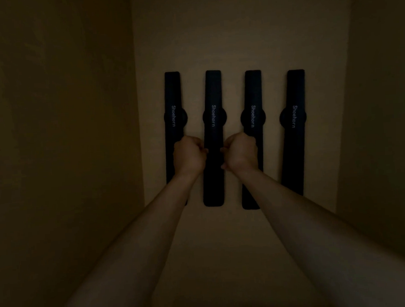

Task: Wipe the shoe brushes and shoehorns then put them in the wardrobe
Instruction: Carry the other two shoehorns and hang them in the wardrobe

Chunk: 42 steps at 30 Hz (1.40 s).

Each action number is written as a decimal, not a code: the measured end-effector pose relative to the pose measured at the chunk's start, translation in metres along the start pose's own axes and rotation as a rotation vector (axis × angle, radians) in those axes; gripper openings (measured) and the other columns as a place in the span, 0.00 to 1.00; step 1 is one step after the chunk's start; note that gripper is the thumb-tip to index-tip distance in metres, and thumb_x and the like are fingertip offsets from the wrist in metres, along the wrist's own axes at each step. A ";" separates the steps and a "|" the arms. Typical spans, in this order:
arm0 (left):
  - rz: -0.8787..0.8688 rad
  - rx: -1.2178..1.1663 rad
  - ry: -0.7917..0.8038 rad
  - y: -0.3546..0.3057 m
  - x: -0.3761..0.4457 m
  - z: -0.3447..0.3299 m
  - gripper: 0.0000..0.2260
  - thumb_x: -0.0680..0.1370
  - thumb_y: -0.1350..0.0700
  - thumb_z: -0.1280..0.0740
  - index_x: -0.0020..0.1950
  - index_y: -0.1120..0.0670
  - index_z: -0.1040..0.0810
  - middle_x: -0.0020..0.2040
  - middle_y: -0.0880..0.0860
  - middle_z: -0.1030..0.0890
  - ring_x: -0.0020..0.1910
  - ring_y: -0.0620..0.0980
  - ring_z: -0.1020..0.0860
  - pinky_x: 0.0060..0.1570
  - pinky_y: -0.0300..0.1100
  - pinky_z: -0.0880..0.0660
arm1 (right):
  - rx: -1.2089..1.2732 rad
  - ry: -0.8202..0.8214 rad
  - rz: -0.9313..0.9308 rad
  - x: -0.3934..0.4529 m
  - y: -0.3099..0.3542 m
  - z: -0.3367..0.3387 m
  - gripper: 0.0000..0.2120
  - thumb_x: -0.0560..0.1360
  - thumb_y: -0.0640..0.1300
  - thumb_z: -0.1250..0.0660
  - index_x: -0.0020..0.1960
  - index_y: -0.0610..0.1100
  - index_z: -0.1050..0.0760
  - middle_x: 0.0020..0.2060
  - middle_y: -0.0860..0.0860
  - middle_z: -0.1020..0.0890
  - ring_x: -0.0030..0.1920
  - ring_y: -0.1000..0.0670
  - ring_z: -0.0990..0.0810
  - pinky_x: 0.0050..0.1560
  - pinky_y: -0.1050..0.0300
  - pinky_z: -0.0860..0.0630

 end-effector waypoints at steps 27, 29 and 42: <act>0.050 0.005 0.027 0.008 0.002 -0.002 0.08 0.74 0.61 0.29 0.38 0.65 0.19 0.36 0.60 0.18 0.35 0.55 0.19 0.33 0.53 0.19 | 0.132 0.043 -0.028 0.002 -0.008 -0.005 0.05 0.77 0.34 0.31 0.42 0.34 0.22 0.36 0.35 0.17 0.33 0.39 0.16 0.39 0.41 0.17; 0.047 0.006 0.037 0.008 0.003 -0.003 0.08 0.74 0.61 0.29 0.38 0.65 0.19 0.37 0.60 0.18 0.35 0.55 0.19 0.33 0.53 0.19 | 0.140 0.046 -0.031 0.003 -0.009 -0.005 0.06 0.77 0.34 0.31 0.41 0.36 0.22 0.37 0.36 0.17 0.32 0.41 0.17 0.38 0.42 0.17; 0.055 -0.025 0.050 0.008 0.004 0.009 0.06 0.74 0.63 0.28 0.37 0.60 0.18 0.31 0.53 0.20 0.26 0.47 0.22 0.23 0.38 0.24 | 0.082 0.031 -0.010 -0.003 -0.001 0.004 0.08 0.76 0.36 0.28 0.50 0.30 0.20 0.41 0.37 0.16 0.36 0.40 0.15 0.38 0.42 0.16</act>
Point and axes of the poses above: each hand's wrist, its own x-axis towards the middle knuckle, its own z-axis out of the back of the hand, y = z × x, the point moved 7 cm from there along x, towards the middle knuckle
